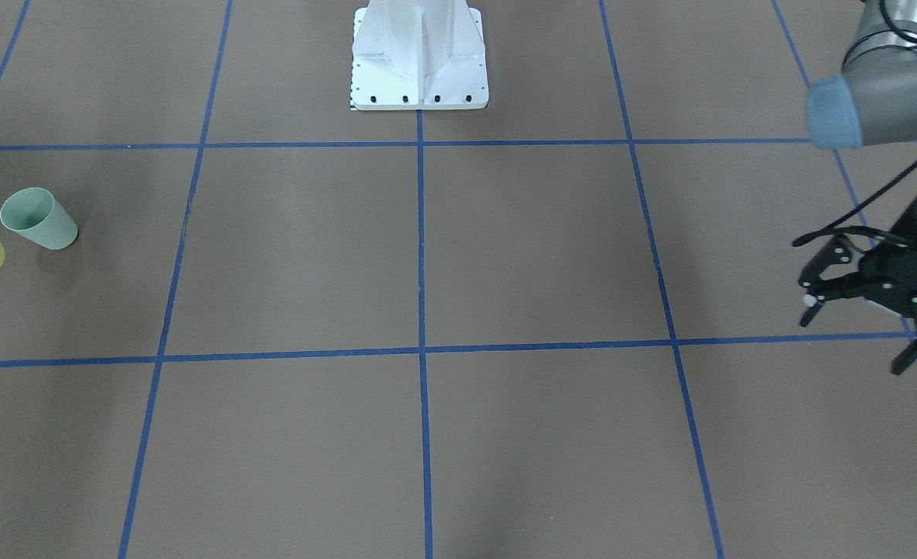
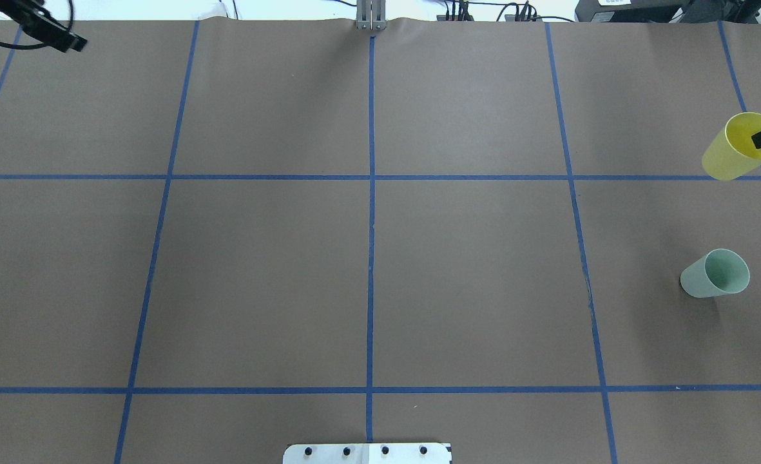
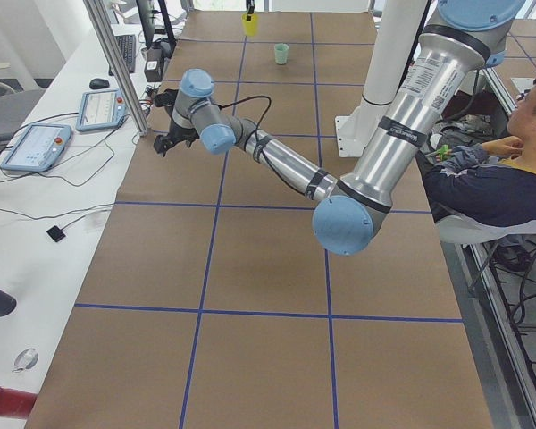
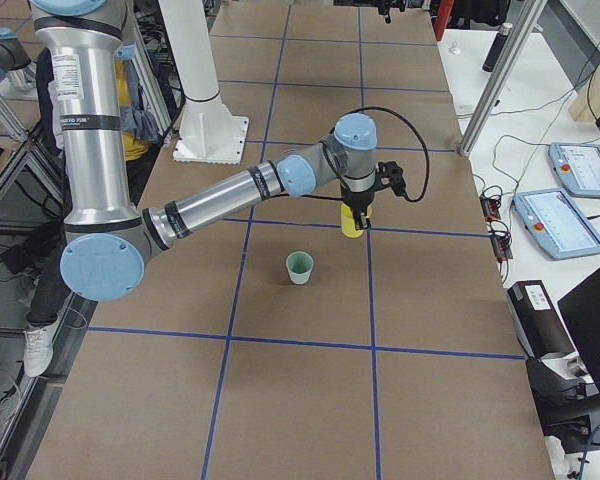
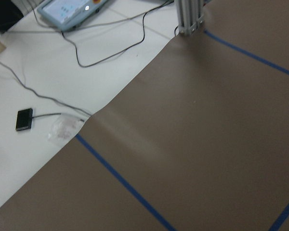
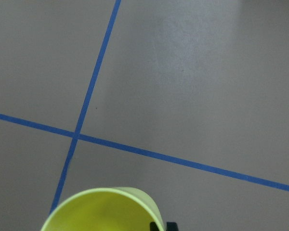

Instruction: Transfer and stack yellow cup on green cup

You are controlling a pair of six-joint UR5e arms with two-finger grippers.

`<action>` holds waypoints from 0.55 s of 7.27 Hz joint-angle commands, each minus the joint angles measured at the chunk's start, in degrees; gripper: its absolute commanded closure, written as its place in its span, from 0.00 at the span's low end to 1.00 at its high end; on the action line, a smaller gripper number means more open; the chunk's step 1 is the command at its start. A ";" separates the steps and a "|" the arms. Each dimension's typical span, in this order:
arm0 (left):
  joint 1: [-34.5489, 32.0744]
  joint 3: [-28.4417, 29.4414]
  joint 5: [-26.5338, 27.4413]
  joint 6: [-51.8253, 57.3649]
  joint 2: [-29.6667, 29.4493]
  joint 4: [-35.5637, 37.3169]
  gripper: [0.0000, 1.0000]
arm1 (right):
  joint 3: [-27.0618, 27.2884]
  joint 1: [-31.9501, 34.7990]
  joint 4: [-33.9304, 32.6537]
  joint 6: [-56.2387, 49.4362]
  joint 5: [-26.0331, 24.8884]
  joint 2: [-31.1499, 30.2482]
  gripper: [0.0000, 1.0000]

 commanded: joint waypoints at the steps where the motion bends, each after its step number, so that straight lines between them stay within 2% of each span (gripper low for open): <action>1: -11.31 1.14 0.46 0.45 6.57 8.86 0.00 | 3.23 0.61 0.06 -0.47 0.44 -4.68 1.00; 2: -12.74 2.03 7.62 0.18 9.01 18.32 0.00 | 3.51 0.61 0.06 -0.47 0.44 -5.13 1.00; 3: -14.93 3.95 7.87 1.48 9.73 19.72 0.00 | 3.86 0.61 0.41 -0.47 0.70 -5.92 1.00; 4: -16.43 3.79 1.69 8.81 13.04 19.47 0.00 | 3.86 0.53 2.24 -0.38 1.31 -6.88 1.00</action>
